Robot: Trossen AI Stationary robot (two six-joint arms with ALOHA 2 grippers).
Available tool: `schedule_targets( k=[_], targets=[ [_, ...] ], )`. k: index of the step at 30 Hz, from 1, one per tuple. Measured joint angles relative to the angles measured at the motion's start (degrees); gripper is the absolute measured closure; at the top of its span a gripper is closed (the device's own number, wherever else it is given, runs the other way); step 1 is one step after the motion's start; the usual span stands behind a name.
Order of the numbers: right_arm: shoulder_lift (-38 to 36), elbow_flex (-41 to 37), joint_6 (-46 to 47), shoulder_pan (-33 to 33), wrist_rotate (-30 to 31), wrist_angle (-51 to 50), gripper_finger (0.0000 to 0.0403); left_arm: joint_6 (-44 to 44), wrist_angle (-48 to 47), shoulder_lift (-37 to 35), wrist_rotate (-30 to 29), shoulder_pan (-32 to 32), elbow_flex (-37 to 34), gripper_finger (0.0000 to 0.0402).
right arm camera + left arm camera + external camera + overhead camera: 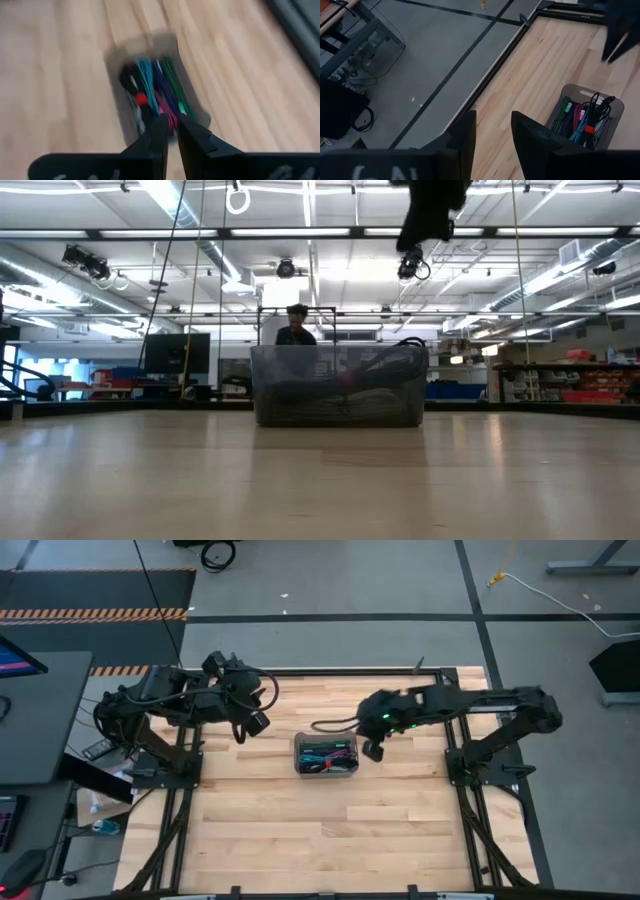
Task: Pick and place USB-C Cables
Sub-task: Adjust the black bin
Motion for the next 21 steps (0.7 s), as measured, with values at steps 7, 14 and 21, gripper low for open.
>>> schedule_targets(
  k=[7, 14, 21],
  targets=[
    [7.82, -2.26, -2.57, -2.38, -0.15, -0.02, 0.0352, -0.23, -0.02, 0.0, 2.66, -0.02, 0.0, 0.0271],
    [13.0, -1.95, -2.15, -7.68, -2.08, -0.42, 0.0335, 0.19, -0.02, 0.0, 2.64, 0.0, 0.0, 0.0271],
    [14.82, -1.93, -0.35, -10.88, -3.88, -3.91, 0.0295, 0.21, -0.02, 0.0, 2.62, 0.0, 0.0, 0.0271]
  ],
)
